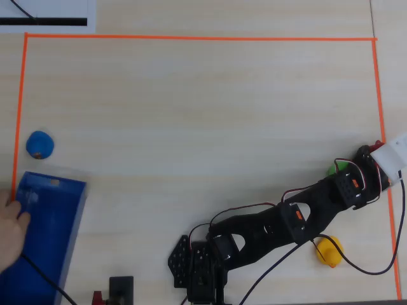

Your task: Grasp red duck and put it into box.

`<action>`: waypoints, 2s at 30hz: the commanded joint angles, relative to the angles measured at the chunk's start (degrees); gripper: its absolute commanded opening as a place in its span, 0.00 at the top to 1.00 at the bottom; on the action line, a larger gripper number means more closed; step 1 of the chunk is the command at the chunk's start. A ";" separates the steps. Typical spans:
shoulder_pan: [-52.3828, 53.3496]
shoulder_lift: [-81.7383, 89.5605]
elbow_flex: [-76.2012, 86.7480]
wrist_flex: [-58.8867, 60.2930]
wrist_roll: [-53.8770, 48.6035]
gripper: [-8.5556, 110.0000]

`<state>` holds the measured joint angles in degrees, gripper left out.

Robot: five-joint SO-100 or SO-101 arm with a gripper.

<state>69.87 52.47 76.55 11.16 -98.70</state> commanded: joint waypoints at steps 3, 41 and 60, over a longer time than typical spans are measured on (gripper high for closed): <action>-0.97 1.14 -2.99 2.02 0.70 0.93; -62.05 84.81 21.53 71.46 48.60 0.93; -108.37 83.58 31.99 74.36 71.28 0.93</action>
<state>-34.98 137.72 109.07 87.54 -29.09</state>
